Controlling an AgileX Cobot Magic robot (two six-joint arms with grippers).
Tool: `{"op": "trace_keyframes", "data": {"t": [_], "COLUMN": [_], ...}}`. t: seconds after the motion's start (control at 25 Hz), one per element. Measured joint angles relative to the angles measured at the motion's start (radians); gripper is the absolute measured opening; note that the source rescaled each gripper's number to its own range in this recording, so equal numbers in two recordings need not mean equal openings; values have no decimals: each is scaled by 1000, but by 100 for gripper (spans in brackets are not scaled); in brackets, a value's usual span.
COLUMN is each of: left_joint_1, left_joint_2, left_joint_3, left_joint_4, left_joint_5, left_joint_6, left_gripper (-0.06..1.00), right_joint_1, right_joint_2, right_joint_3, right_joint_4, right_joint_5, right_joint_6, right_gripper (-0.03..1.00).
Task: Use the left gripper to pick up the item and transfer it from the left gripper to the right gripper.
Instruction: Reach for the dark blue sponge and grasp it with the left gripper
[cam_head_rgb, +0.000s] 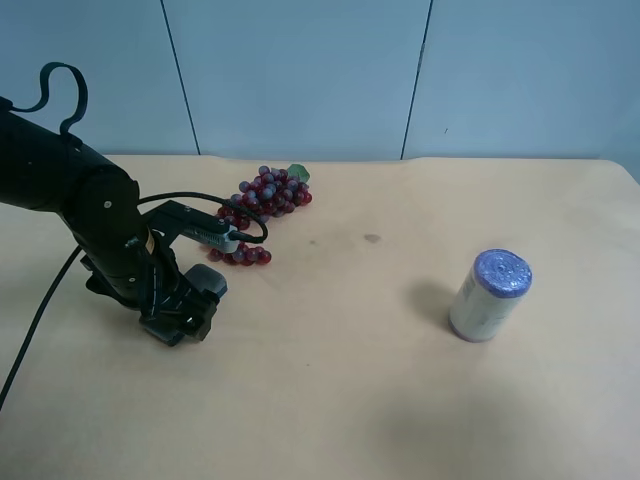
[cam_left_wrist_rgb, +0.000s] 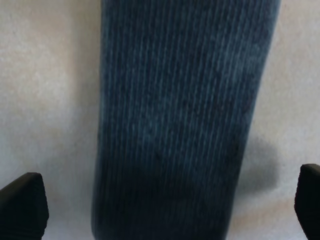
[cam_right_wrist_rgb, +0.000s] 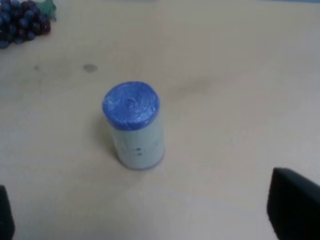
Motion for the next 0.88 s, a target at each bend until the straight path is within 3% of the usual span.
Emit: {"op": "trace_keyframes", "data": {"t": [0.12, 0.32, 0.64, 0.72, 0.88], "left_joint_1": [0, 0, 0, 0, 0], "left_joint_2": [2, 8, 27, 28, 28], "left_joint_3": [0, 0, 0, 0, 0], "left_joint_4": [0, 0, 0, 0, 0], "left_joint_5": [-6, -7, -9, -12, -15], "left_joint_6": [0, 3, 4, 5, 15], "left_gripper": [97, 79, 59, 50, 16], "right_joint_1": [0, 0, 0, 0, 0], "right_joint_2": [0, 0, 0, 0, 0], "right_joint_3": [0, 0, 0, 0, 0], "right_joint_4": [0, 0, 0, 0, 0], "right_joint_5": [0, 0, 0, 0, 0], "right_joint_6": [0, 0, 0, 0, 0], "right_gripper": [100, 100, 100, 100, 100]}}
